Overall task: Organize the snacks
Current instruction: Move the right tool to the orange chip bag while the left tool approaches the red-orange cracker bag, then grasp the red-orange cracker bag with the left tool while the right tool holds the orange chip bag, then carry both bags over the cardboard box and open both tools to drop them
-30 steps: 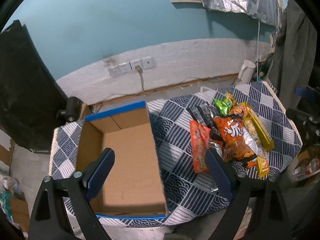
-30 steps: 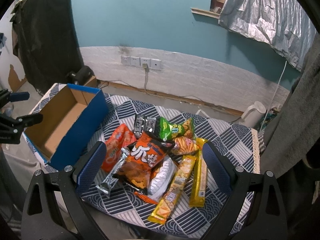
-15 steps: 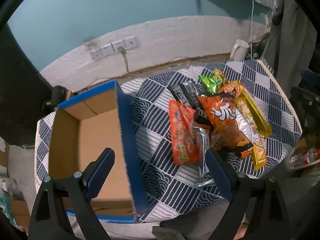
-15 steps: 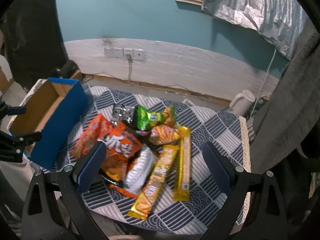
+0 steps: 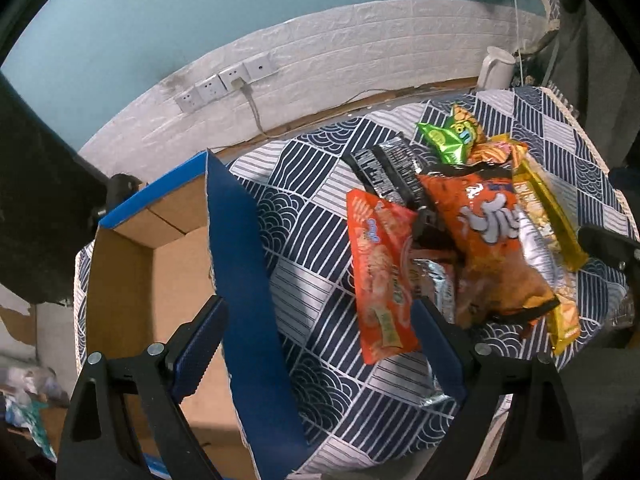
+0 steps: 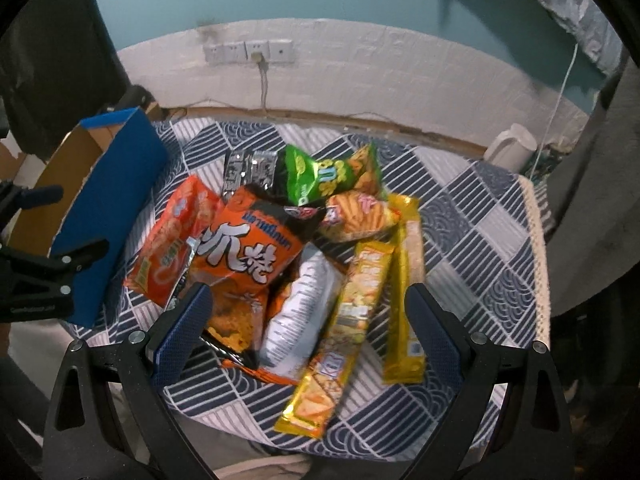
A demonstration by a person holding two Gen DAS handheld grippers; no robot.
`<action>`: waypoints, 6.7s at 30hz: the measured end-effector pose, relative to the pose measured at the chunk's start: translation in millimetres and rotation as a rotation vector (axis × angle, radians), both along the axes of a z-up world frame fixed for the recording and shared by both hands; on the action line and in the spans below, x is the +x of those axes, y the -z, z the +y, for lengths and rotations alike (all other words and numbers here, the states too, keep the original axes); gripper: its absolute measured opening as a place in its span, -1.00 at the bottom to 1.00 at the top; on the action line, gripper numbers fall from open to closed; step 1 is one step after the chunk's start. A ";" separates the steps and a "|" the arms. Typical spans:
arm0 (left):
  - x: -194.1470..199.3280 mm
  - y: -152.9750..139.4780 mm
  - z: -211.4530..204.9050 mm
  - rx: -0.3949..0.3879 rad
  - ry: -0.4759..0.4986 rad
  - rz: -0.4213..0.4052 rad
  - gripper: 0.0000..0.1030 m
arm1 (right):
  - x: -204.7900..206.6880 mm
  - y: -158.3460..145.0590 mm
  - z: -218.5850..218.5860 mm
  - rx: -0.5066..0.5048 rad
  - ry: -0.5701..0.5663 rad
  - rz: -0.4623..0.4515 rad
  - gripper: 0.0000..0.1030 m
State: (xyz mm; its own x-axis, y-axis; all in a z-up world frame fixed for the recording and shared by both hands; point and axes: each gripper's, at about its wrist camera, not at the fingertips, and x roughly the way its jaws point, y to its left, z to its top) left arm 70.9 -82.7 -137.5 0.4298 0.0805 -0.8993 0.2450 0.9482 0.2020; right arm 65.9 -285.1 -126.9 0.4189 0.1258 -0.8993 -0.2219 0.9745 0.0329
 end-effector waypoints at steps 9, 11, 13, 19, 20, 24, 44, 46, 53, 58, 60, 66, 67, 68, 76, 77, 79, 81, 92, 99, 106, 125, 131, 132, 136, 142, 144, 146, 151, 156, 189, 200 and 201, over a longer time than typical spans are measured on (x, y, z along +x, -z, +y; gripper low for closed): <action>13.3 16.1 7.3 -0.011 0.018 0.041 0.80 | 21.4 26.6 32.7 0.026 0.009 0.085 0.84; 15.5 19.7 8.4 -0.015 0.024 0.049 0.80 | 26.3 31.3 38.1 0.032 0.015 0.104 0.84; 16.7 22.2 9.2 -0.022 0.027 0.056 0.80 | 32.0 37.6 43.9 0.030 0.018 0.120 0.84; 22.8 31.4 10.2 -0.036 0.043 0.078 0.80 | 43.9 59.0 54.7 -0.003 0.026 0.158 0.84; 24.7 33.6 11.2 -0.038 0.044 0.081 0.80 | 45.1 62.0 55.3 -0.005 0.029 0.165 0.84; 31.2 40.4 16.4 -0.064 0.026 0.112 0.80 | 50.6 70.8 56.6 -0.001 0.040 0.191 0.84; 18.0 24.8 -2.2 -0.102 0.053 0.121 0.80 | 41.6 46.7 58.1 0.031 -0.026 0.111 -0.24; 15.4 24.1 -4.2 -0.108 0.051 0.124 0.80 | 35.5 39.5 56.7 0.034 -0.038 0.089 -0.24; 5.5 21.0 -15.4 -0.114 0.043 0.129 0.80 | 20.3 12.3 36.3 0.080 -0.033 0.037 -0.24; 6.0 25.0 -23.5 -0.055 0.027 0.109 0.80 | 10.2 2.4 16.3 0.050 -0.022 0.006 -0.24; 11.7 31.3 -24.8 -0.045 0.012 0.104 0.80 | 6.5 5.3 8.1 0.057 -0.010 0.013 -0.24; 27.7 47.1 -29.4 -0.081 -0.005 0.130 0.80 | 1.4 24.4 -8.4 0.044 0.004 0.038 -0.24; 30.3 49.9 -30.7 -0.082 -0.006 0.134 0.80 | 1.4 26.1 -9.7 0.039 0.006 0.041 -0.24; 33.5 53.8 -32.0 -0.080 -0.005 0.142 0.80 | 1.9 28.4 -11.4 0.038 0.008 0.045 -0.24; 56.6 92.9 -27.0 -0.060 -0.065 0.238 0.80 | 10.3 35.8 -17.1 0.041 -0.003 0.046 -0.24; 58.4 95.6 -25.7 -0.064 -0.067 0.243 0.80 | 12.0 36.2 -16.3 0.040 -0.007 0.044 -0.24; 62.0 100.7 -24.0 -0.094 -0.068 0.260 0.80 | 14.5 37.3 -14.5 0.039 -0.012 0.044 -0.24; 65.4 105.4 -24.6 -0.087 -0.070 0.269 0.80 | 17.3 38.2 -13.5 0.039 -0.016 0.045 -0.24; 63.3 111.7 -32.6 -0.072 0.004 0.266 0.14 | 23.2 41.2 -5.0 0.001 -0.062 0.045 -0.24; 54.0 87.2 -32.3 -0.069 0.013 0.212 -0.11 | 21.1 37.0 0.6 -0.037 -0.083 0.026 -0.24; 37.9 66.3 -19.9 -0.083 0.016 0.164 -0.13 | 16.9 26.4 7.5 -0.044 -0.091 0.006 -0.24; -17.7 -20.3 6.6 -0.099 0.056 -0.021 -0.12 | -6.6 -14.8 33.0 -0.071 -0.137 -0.078 -0.24; -27.7 -45.4 20.0 -0.140 0.062 -0.048 -0.12 | -13.9 -27.7 41.5 -0.073 -0.158 -0.103 -0.24; -29.1 -48.6 21.2 -0.139 0.063 -0.056 -0.12 | -14.5 -29.7 43.2 -0.073 -0.160 -0.106 -0.24; -34.1 -61.5 27.9 -0.138 0.066 -0.094 -0.12 | -17.1 -38.3 50.8 -0.068 -0.170 -0.114 -0.24; -40.5 -76.7 45.3 -0.116 0.054 -0.151 -0.12 | -18.9 -52.1 67.2 -0.054 -0.189 -0.129 -0.24; -41.7 -80.4 51.4 -0.115 0.047 -0.164 -0.12 | -18.9 -56.9 76.3 -0.050 -0.205 -0.135 -0.24; -41.8 -84.1 61.1 -0.111 0.032 -0.178 -0.12 | -17.8 -60.4 84.4 -0.049 -0.218 -0.140 -0.24; -41.9 -87.3 90.4 -0.115 -0.006 -0.182 -0.12 | -14.3 -68.0 110.7 -0.034 -0.254 -0.147 -0.24; -42.5 -86.6 119.2 -0.089 -0.048 -0.197 -0.12 | -8.9 -71.8 146.1 -0.035 -0.310 -0.152 -0.24; -26.4 -26.5 245.6 -0.069 -0.280 -0.095 0.05 | 23.6 -17.3 313.3 -0.055 -0.515 0.007 -0.23; -29.5 -36.5 241.9 -0.008 -0.279 -0.139 0.55 | 21.0 -36.9 303.4 -0.063 -0.491 -0.065 0.33; -29.7 -37.0 241.2 -0.006 -0.278 -0.139 0.55 | 20.8 -38.9 301.2 -0.058 -0.487 -0.067 0.33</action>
